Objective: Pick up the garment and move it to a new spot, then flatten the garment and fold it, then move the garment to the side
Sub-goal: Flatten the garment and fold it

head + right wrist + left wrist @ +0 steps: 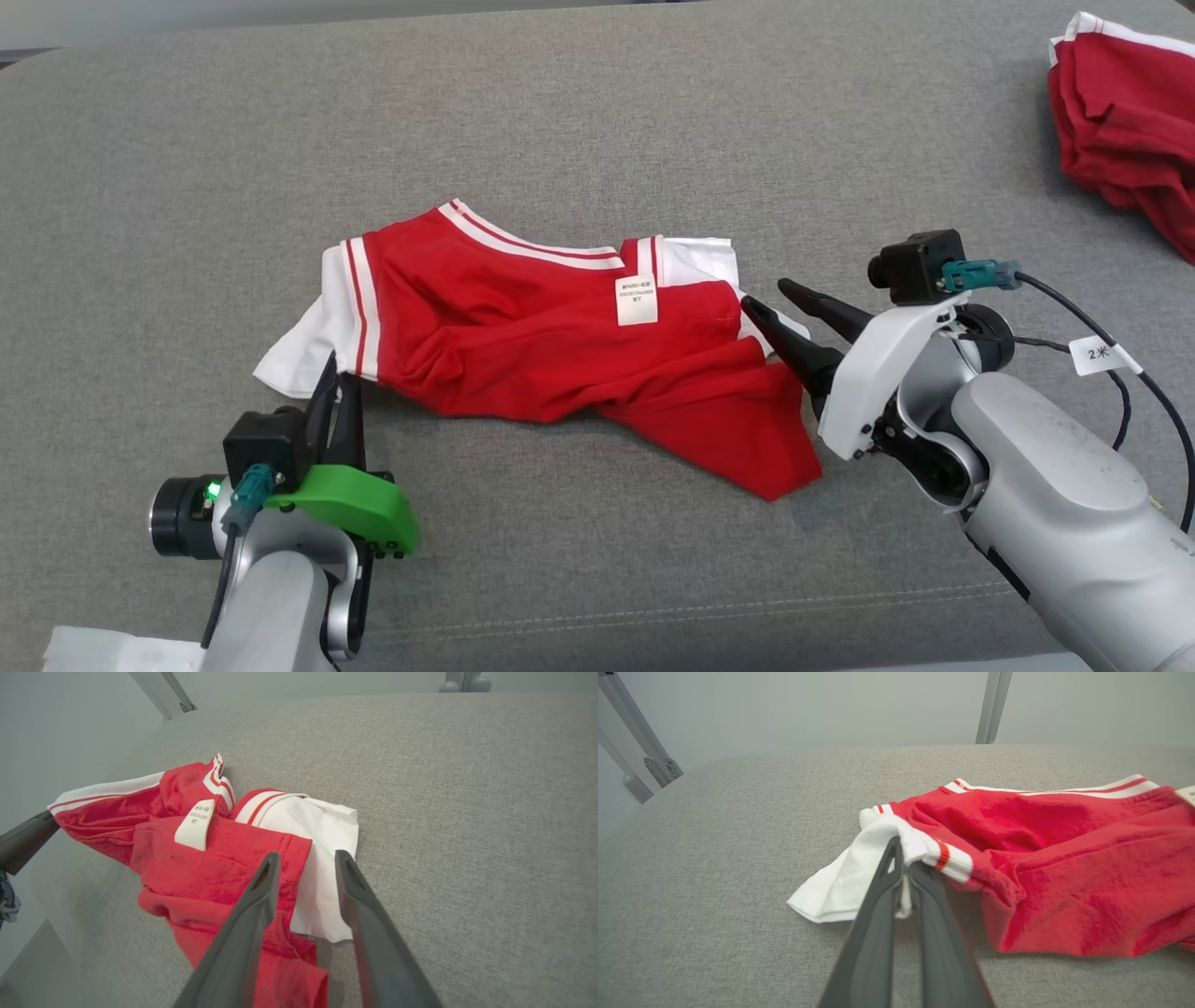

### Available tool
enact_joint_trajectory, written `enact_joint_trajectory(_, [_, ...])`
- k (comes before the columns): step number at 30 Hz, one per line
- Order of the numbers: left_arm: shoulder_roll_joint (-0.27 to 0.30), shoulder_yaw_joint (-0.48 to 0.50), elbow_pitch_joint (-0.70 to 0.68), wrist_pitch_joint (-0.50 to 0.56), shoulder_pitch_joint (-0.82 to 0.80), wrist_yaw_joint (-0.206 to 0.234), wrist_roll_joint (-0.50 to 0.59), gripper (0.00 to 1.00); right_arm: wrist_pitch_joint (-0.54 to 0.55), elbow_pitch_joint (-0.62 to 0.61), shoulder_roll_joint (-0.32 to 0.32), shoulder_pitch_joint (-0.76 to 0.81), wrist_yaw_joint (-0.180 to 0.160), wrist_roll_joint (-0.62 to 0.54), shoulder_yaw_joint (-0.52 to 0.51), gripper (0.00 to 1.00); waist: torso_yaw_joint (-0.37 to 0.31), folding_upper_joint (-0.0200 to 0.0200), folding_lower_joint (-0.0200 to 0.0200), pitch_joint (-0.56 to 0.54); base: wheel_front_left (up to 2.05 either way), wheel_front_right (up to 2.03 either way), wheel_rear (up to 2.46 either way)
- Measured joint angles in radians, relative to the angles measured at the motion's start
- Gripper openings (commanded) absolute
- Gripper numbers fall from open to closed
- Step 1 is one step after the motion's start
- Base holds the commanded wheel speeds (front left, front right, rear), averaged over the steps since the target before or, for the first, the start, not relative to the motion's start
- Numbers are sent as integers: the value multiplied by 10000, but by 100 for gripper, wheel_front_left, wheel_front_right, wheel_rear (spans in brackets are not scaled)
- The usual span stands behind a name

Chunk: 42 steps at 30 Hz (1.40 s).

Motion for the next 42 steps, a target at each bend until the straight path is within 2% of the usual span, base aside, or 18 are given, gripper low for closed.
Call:
enact_joint_trajectory(4, [-81, -180, 2, 0, 42, 0, 63, 0, 100, 82, -77, 25, 0, 337, 142, 100, 127, 0, 0, 67, 0, 0, 0])
enact_joint_trajectory(21, [-142, -203, -75, 0, 69, 0, 61, 0, 677, 155, -280, -371, 0, 1032, 970, 100, 618, 0, 0, 390, 0, 0, 0])
enact_joint_trajectory(22, [-144, -199, -79, 0, 69, 0, 61, 0, 727, 174, -288, -413, 0, 1047, 1032, 93, 629, 0, 0, 399, 0, 0, 0])
enact_joint_trajectory(23, [-144, -199, -81, 0, 69, 0, 61, 0, 761, 178, -297, -453, 0, 1049, 1093, 78, 640, 0, 0, 407, 0, 0, 0])
enact_joint_trajectory(24, [-146, -198, -86, 0, 69, 0, 61, 0, 763, 176, -299, -482, 0, 1057, 1145, 49, 650, 0, 0, 417, 0, 0, 0])
enact_joint_trajectory(27, [-153, -186, -98, 0, 69, 0, 61, 0, 805, 167, -299, -560, 0, 1208, 1300, 25, 678, 0, 0, 442, 0, 0, 0])
enact_joint_trajectory(28, [-155, -180, -104, 0, 69, 0, 61, 0, 803, 161, -305, -601, 0, 1218, 1348, 25, 685, 0, 0, 449, 0, 0, 0])
enact_joint_trajectory(29, [-159, -173, -107, 0, 69, 0, 61, 0, 802, 159, -316, -661, 0, 1218, 1384, 20, 691, 0, 0, 455, 0, 0, 0])
enact_joint_trajectory(30, [-163, -161, -113, 0, 69, 0, 61, 0, 786, 153, -330, -715, 0, 1218, 1404, 4, 695, 0, 0, 459, 0, 0, 0])
enact_joint_trajectory(31, [-167, -140, -119, 0, 69, 0, 61, 0, 744, 142, -351, -765, 0, 1218, 1407, 0, 695, 0, 0, 462, 0, 0, 0])
enact_joint_trajectory(42, [-186, 276, -640, 0, 54, 0, 69, 0, -662, -399, -581, -1524, 0, 1124, 947, 0, 470, 0, 0, 323, 0, 0, 0])
